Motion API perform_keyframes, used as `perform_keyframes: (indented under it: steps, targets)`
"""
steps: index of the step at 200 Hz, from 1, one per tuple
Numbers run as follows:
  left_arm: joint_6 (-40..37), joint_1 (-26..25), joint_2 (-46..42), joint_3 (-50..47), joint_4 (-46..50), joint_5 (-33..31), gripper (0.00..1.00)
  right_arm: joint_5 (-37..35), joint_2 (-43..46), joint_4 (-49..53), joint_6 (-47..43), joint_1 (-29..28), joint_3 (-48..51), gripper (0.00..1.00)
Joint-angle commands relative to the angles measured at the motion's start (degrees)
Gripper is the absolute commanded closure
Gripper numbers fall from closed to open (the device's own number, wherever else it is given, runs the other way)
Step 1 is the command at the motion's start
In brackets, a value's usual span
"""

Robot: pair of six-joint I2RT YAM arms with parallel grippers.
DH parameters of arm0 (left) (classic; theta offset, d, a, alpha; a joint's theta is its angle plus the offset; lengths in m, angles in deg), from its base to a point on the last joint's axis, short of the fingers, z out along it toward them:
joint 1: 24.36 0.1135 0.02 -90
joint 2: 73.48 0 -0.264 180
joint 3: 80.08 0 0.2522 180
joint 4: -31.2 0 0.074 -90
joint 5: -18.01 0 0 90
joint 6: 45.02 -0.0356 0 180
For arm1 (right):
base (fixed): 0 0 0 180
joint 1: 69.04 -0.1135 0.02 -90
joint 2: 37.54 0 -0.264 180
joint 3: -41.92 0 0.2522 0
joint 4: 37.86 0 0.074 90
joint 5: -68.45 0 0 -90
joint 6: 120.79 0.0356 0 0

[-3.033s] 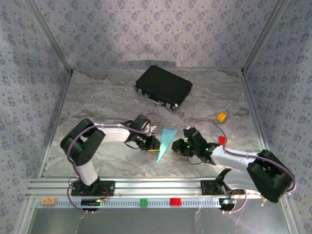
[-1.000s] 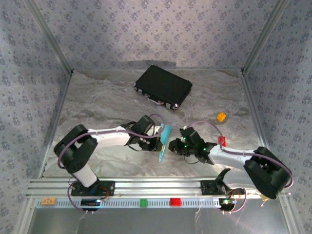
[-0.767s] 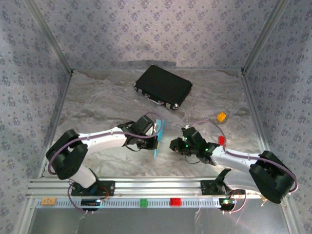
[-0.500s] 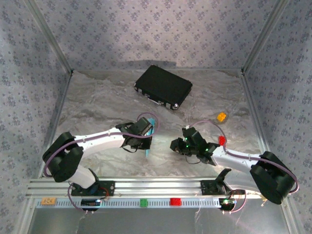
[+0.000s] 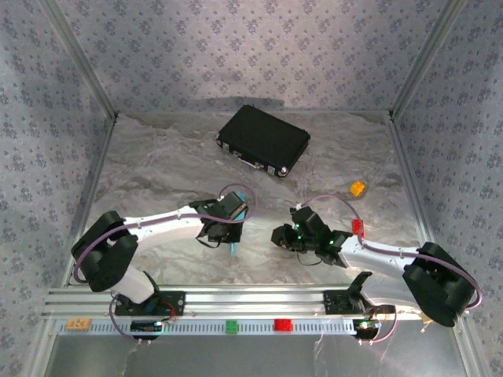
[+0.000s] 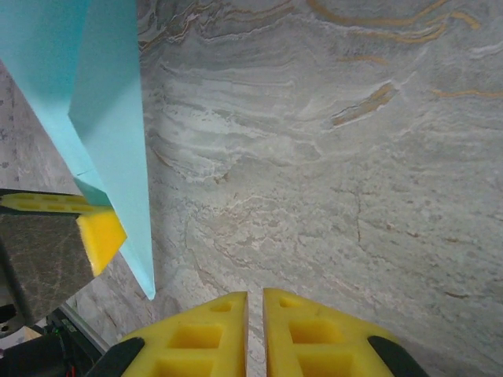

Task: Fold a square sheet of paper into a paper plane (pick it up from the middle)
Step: Move the paper plane to the center of the table.

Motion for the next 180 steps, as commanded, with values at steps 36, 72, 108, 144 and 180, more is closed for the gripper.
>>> perform_keyframes:
  steps: [36,72,108,144,180]
  targets:
    - [0.75,-0.55,2.30,1.94,2.60,-1.56,0.94,-0.66,-0.85,-0.95,-0.67,-0.58,-1.81,0.85]
    - [0.58,-0.64,2.69,2.24,2.72,-1.56,0.92,-0.83,-0.85,-0.95,-0.73,-0.74,-1.79,0.84]
    - [0.35,-0.72,2.70,2.57,2.34,-0.87,0.89,-1.01,-0.85,-0.94,-0.75,-0.80,-1.71,0.84]
    - [0.22,-0.73,2.87,2.62,2.28,-0.83,0.87,-1.01,-0.85,-1.02,-0.60,-0.84,-1.52,0.83]
    - [0.05,-0.77,3.42,2.71,2.29,-0.78,0.87,-1.18,-0.85,-0.97,-0.51,-0.94,-1.55,0.83]
